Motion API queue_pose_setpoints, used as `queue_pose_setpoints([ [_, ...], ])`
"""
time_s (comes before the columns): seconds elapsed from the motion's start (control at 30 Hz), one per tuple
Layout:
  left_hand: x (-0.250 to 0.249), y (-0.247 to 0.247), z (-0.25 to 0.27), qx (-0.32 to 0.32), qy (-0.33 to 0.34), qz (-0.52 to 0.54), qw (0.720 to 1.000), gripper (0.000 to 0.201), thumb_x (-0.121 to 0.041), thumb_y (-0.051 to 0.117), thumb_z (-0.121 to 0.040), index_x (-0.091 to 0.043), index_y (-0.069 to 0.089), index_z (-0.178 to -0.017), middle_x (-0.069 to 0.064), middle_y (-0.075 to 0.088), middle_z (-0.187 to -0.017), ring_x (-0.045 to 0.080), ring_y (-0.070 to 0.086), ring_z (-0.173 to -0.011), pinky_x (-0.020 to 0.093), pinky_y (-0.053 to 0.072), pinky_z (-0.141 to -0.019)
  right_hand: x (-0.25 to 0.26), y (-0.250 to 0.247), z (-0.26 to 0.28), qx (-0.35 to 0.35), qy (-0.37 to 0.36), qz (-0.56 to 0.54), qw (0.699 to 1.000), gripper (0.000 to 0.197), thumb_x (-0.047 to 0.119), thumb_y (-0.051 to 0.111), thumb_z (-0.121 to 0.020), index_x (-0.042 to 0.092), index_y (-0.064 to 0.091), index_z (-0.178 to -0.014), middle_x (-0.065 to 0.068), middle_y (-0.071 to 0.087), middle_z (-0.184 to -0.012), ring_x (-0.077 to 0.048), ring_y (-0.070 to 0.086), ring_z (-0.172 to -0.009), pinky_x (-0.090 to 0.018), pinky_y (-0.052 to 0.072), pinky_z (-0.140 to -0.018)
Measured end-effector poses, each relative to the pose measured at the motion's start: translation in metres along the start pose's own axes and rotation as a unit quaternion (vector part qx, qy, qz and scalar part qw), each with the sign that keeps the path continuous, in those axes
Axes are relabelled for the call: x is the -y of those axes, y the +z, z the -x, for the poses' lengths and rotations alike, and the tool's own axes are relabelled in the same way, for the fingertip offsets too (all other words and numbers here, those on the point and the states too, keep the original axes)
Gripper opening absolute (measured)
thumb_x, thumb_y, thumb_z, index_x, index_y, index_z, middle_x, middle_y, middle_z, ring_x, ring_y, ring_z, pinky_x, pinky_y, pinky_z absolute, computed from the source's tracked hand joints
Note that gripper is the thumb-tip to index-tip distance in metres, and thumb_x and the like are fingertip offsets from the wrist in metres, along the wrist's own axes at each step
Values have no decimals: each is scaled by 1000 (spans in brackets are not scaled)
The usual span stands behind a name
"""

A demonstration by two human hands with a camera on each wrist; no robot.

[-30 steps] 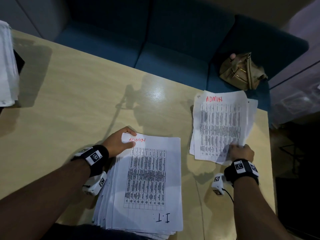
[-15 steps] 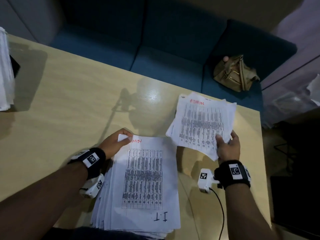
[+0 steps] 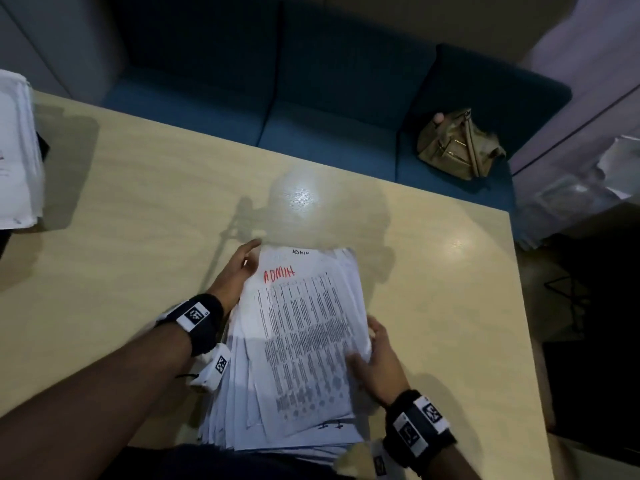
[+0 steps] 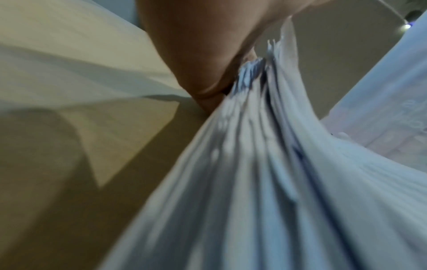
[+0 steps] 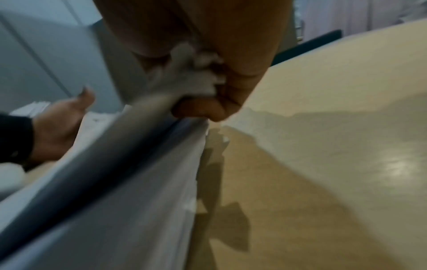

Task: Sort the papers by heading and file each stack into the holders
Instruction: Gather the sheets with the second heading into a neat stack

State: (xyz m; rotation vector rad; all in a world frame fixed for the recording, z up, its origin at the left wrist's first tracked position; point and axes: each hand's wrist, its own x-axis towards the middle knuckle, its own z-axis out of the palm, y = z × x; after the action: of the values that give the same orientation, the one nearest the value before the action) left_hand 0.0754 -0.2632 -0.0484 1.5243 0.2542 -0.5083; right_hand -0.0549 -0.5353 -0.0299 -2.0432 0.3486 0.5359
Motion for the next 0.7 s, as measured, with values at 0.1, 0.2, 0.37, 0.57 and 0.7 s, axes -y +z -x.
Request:
queue_pose_setpoints([
  [0.1,4,0,1,-9,22,-115,993,62,-56,64,-82,-50,37,-137,-5,45,-132,15,40,-124,39,33,-103,6,2,-9,-23,0,147,989,56,23,68,-76,21,44,-126,1,57,-107,-20,61,-98,-10,47,-70],
  [0.2,7,5,-4,-17,58,-181,982,46,-15,60,-93,-41,49,-128,-1,55,-124,20,51,-116,25,42,-88,22,-9,-38,-84,11,224,971,67,45,63,-84,12,39,-138,-8,47,-133,-25,49,-122,-35,44,-101],
  [0.37,7,9,-9,-57,8,-205,977,38,-35,60,-92,-23,54,-127,-9,51,-121,18,51,-111,29,38,-92,61,-15,-101,-63,49,159,984,81,41,60,-89,10,15,-150,-13,24,-154,-30,33,-138,-41,31,-113],
  [0.57,0,14,-4,-46,39,-177,982,64,-40,62,-90,-44,28,-144,4,37,-151,23,38,-135,33,31,-101,78,12,-115,-66,105,306,944,53,43,48,-93,0,52,-125,-14,38,-133,-33,44,-121,-41,43,-97],
  [0.7,3,13,-8,-27,51,-192,980,30,-35,58,-93,-43,55,-123,-4,53,-138,21,50,-127,28,38,-101,76,10,-122,-87,58,362,926,44,41,48,-90,13,54,-123,-11,43,-133,-32,38,-118,-41,43,-86],
])
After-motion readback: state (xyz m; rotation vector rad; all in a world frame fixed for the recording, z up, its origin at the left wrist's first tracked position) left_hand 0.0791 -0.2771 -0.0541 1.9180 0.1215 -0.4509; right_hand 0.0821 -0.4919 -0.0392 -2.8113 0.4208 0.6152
